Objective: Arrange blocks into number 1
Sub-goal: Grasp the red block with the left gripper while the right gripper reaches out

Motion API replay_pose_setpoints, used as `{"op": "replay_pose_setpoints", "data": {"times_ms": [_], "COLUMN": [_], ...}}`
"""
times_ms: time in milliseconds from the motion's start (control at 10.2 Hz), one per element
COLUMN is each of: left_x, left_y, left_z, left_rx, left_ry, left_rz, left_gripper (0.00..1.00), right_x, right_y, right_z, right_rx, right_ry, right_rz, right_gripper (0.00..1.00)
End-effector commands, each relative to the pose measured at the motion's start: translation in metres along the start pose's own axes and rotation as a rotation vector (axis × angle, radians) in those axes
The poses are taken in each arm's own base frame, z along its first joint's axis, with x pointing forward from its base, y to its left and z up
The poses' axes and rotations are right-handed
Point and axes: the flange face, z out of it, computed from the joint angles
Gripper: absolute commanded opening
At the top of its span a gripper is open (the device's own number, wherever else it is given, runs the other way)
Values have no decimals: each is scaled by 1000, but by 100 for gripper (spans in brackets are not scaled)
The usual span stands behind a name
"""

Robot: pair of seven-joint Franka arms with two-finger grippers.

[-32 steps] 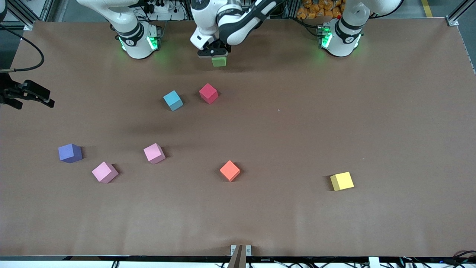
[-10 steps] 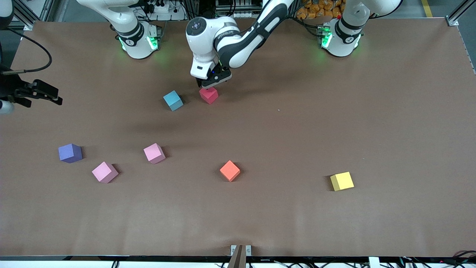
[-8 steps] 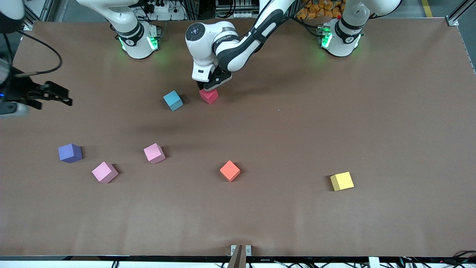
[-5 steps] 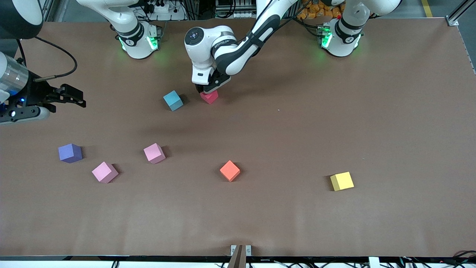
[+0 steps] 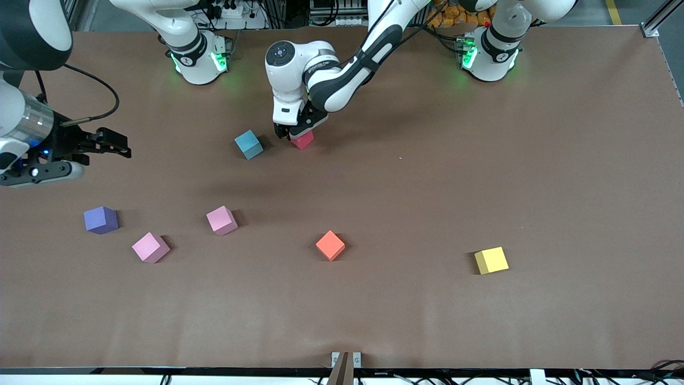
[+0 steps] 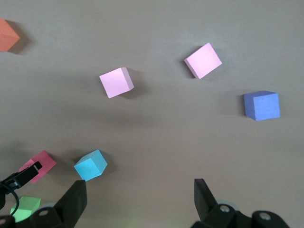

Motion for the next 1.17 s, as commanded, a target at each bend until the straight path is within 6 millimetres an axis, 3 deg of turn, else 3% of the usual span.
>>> {"op": "replay_pose_setpoints", "data": {"times_ms": [0,98,488,585,683,878,1073], "left_x": [-6,-6,-14,-16,-16,-24,-24], "left_y": [3,2,-1,-2,-2,-5,-4], "left_z": [10,11,26,28,28,27,16], "left_rx": [-5,-4,6,9,11,6,-1], "left_ry": [4,4,6,6,7,29,42], "left_rz": [-18,-24,-25,-12,-12,20,136], "left_gripper": [100,100,100,55,1,0,0], "right_x": [4,6,7,7,7,7,9], "right_y": [-16,-26,-27,-27,-26,-24,-23], "right_z": [12,20,19,19,20,38,75], "right_rx": [14,14,13,13,14,18,20], "right_ry": [-6,-5,1,3,2,-36,-71], "right_rz": [-25,-43,-43,-43,-42,-43,-44], "right_gripper": [100,100,100,100,100,100,100]}}
